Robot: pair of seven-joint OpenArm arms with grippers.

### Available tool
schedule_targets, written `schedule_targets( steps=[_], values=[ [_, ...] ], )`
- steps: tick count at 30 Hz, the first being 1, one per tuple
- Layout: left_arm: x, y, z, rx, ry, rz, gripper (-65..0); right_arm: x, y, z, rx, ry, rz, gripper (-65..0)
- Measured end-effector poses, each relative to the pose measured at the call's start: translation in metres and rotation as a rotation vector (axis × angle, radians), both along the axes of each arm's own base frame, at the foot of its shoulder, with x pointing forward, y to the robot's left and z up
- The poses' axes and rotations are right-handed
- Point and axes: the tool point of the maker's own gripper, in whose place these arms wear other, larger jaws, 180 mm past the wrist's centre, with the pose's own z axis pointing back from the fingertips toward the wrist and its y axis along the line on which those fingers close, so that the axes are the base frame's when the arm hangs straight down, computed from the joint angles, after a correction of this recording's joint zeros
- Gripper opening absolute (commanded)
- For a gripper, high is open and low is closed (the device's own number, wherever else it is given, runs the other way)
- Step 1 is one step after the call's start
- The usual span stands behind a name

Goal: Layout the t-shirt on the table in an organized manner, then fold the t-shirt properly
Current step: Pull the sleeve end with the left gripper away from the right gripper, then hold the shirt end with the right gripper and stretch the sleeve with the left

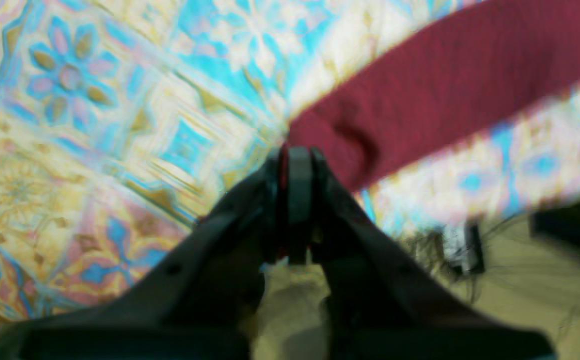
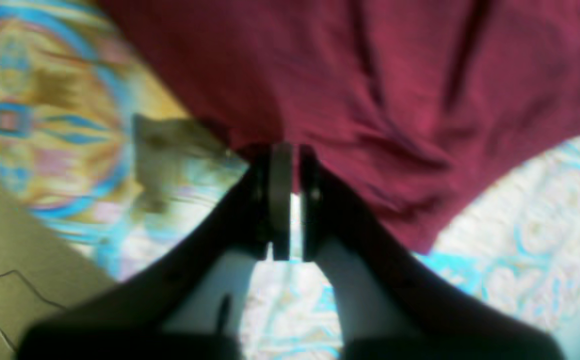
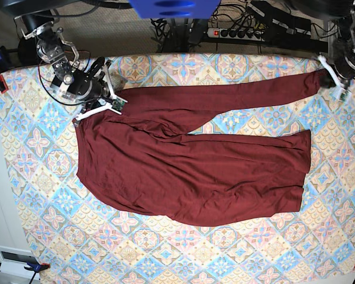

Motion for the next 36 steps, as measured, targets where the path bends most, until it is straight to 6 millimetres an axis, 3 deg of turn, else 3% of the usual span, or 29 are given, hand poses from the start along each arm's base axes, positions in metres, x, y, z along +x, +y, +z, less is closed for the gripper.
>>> schedule_targets(
  steps=[5, 8, 13, 16, 19, 23, 25, 27, 33, 36],
  values=[
    [-0.020, -0.034, -0.026, 0.033, 0.052, -0.221, -65.0, 0.004, -0.001, 0.002, -0.006, -0.010, -0.002, -53.9],
    [-0.029, -0.019, -0.034, 0.164, 0.111, -0.289, -65.0, 0.012, 0.001, 0.006, -0.008, -0.029, 0.006, -53.1],
    [-0.034, -0.013, -0.041, 0.258, 0.141, -0.375, -65.0, 0.018, 0.021, 0.010, 0.004, -0.045, 0.077, -53.1],
    [-0.032, -0.007, -0.043, 0.263, 0.129, -0.381, -65.0, 0.011, 0.033, 0.005, 0.007, -0.023, 0.122, -53.1],
    [-0.024, -0.002, -0.043, 0.299, 0.139, -0.426, -65.0, 0.017, 0.043, 0.008, 0.013, -0.038, 0.156, -53.1],
    [-0.022, 0.000, -0.043, 0.314, 0.141, -0.438, -65.0, 0.029, 0.047, 0.012, -0.001, -0.060, 0.184, -53.0],
    [-0.021, 0.000, -0.043, 0.315, 0.140, -0.438, -65.0, 0.025, 0.046, 0.002, -0.017, -0.028, 0.194, -52.8],
    [-0.021, 0.000, -0.043, 0.316, 0.141, -0.441, -65.0, 0.017, 0.045, -0.011, -0.039, 0.015, 0.207, -50.4],
    [-0.017, 0.000, -0.042, 0.316, 0.139, -0.441, -65.0, 0.015, 0.042, -0.013, -0.080, 0.029, 0.217, -38.1],
    [-0.016, 0.001, -0.042, 0.317, 0.138, -0.438, -65.0, 0.001, 0.046, -0.022, -0.101, 0.069, 0.287, -32.5]
  ],
)
